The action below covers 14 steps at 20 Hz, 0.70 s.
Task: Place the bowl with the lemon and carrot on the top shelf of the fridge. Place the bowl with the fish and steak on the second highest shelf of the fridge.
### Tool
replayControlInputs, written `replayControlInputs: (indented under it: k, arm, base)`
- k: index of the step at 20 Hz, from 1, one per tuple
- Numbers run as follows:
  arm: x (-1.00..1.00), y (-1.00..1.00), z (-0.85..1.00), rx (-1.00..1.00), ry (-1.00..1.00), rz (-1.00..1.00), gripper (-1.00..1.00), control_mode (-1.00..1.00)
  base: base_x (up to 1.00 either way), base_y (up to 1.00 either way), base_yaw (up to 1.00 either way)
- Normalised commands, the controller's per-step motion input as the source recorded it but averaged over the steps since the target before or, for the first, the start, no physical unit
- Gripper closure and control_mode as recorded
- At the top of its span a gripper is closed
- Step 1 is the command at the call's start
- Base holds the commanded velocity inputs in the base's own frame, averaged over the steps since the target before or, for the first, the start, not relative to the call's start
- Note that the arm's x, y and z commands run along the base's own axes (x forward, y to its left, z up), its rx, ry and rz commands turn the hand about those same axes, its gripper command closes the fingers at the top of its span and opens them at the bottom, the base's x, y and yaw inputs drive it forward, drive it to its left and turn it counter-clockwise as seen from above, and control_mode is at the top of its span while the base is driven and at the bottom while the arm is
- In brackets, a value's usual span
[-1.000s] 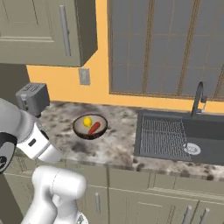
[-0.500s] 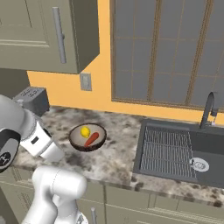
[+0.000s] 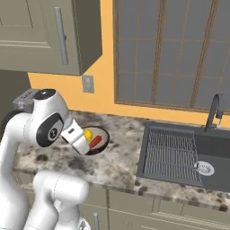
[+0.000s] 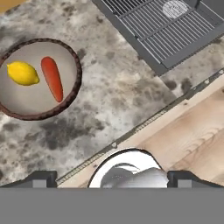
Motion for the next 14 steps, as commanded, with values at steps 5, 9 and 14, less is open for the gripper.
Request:
replayControlInputs:
  k: [5,9,14]
  arm:
    - [0.88,-0.57,-0.4,0.11,0.05,0.06,-1.0,-1.0]
    - [0.56,0.04,-0.37,0.08,0.0,0.0,-1.0,-1.0]
    - [0.62,0.04,-0.72,0.02,0.06,0.0,-1.0,-1.0]
  base:
    - [0.0,0.0,0.0]
    - [0.0,0.0,0.0]
    - [0.0,0.0,0.0]
